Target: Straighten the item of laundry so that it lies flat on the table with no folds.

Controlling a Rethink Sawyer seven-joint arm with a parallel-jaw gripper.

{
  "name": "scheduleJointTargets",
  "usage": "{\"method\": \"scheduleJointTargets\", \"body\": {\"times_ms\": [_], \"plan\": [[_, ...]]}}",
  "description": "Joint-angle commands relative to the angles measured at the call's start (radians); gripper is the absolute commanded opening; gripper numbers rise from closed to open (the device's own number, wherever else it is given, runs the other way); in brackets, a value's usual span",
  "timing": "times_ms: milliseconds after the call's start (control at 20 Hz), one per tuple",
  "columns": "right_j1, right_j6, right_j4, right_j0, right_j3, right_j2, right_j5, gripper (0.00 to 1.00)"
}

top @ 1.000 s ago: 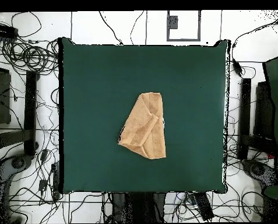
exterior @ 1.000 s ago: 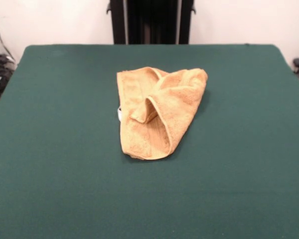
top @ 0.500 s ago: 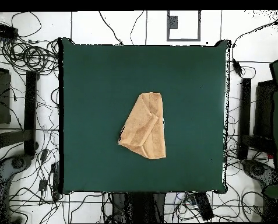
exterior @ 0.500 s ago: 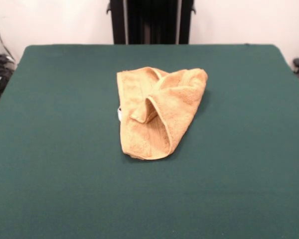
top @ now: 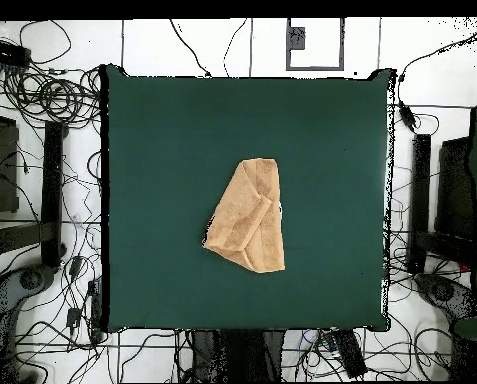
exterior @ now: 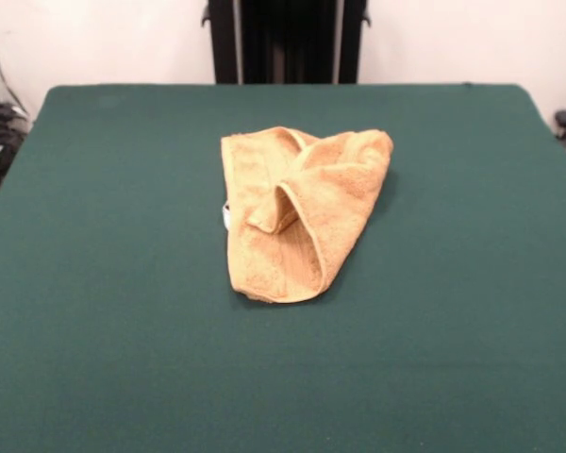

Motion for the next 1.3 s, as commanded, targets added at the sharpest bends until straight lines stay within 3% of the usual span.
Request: {"method": "scheduleJointTargets", "body": {"times_ms": [50, 300, 550, 1300], "plan": [[0.207, -0.426, 0.142, 0.038, -0.106, 0.134, -0.112, 1.00], [0.297, -0.461, 0.202, 0.044, -0.156, 0.124, -0.181, 1.00], [0.421, -0.531, 0.361, 0.072, -0.169, 0.083, -0.326, 1.00], [0.673, -0.314, 0.583, 0.306, -0.190, 0.023, -0.565, 1.00]]}}
